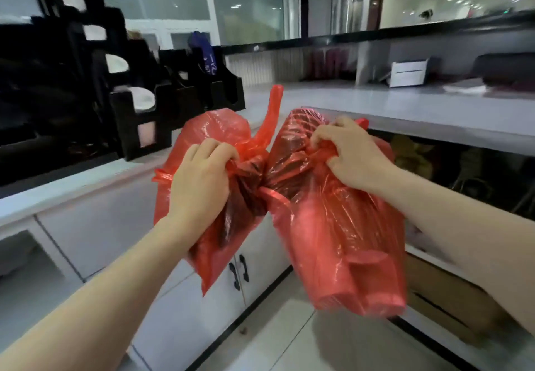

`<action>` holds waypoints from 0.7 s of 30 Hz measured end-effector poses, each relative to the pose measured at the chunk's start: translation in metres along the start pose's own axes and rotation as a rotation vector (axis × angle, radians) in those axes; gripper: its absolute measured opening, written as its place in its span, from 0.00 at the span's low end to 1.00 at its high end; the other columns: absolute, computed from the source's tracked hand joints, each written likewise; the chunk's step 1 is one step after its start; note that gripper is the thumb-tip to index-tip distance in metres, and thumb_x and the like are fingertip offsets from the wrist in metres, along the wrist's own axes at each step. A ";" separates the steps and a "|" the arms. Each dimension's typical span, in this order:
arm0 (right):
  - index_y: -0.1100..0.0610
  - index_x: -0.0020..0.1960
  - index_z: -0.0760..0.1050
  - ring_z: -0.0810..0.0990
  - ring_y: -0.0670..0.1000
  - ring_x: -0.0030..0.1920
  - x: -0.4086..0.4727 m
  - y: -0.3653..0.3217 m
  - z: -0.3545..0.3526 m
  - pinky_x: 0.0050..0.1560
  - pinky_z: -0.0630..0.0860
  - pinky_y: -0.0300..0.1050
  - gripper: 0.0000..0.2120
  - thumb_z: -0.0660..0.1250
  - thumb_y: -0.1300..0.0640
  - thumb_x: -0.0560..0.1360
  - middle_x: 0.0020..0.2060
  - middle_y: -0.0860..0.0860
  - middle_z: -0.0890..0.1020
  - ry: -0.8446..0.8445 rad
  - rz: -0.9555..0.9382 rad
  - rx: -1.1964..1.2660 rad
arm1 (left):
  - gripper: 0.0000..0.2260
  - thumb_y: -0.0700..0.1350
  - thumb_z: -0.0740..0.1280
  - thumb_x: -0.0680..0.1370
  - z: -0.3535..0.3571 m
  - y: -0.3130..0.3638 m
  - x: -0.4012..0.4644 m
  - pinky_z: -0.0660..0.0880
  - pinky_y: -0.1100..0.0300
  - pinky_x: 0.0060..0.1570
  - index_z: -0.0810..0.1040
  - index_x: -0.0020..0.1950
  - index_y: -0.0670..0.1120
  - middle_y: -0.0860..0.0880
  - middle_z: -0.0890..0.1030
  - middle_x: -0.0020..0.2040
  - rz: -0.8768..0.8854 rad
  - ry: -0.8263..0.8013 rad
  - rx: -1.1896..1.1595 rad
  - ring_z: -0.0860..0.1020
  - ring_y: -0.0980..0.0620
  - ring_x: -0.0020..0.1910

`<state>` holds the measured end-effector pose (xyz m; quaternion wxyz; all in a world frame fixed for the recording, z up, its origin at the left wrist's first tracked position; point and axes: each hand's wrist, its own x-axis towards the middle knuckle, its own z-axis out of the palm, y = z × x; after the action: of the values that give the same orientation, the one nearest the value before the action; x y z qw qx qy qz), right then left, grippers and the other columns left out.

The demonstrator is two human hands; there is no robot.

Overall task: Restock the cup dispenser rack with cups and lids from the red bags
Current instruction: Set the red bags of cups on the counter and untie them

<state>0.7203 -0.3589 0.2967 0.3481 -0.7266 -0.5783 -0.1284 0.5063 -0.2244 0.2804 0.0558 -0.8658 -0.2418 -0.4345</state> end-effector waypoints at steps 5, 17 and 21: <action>0.51 0.47 0.79 0.71 0.50 0.47 0.065 0.048 -0.086 0.49 0.64 0.38 0.15 0.64 0.69 0.69 0.46 0.51 0.71 0.090 0.109 0.001 | 0.10 0.31 0.66 0.72 0.026 0.049 0.127 0.70 0.51 0.47 0.80 0.47 0.43 0.44 0.79 0.46 0.065 -0.081 -0.116 0.75 0.40 0.46; 0.52 0.47 0.80 0.73 0.54 0.44 0.179 0.190 -0.244 0.43 0.68 0.44 0.13 0.66 0.66 0.69 0.44 0.51 0.71 0.272 0.371 -0.071 | 0.10 0.32 0.64 0.72 0.128 0.188 0.359 0.68 0.55 0.47 0.81 0.44 0.46 0.47 0.79 0.45 0.064 -0.174 -0.313 0.75 0.43 0.46; 0.50 0.47 0.79 0.73 0.53 0.44 0.206 0.229 -0.244 0.45 0.69 0.44 0.12 0.66 0.65 0.69 0.45 0.51 0.70 0.270 0.466 -0.103 | 0.10 0.33 0.63 0.73 0.173 0.193 0.396 0.66 0.57 0.46 0.80 0.44 0.47 0.48 0.79 0.45 0.058 -0.181 -0.372 0.74 0.44 0.46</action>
<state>1.0472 -0.3839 0.5130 0.4048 -0.8331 -0.3365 -0.1697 0.9228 -0.1938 0.5044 -0.1144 -0.9034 -0.1364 -0.3900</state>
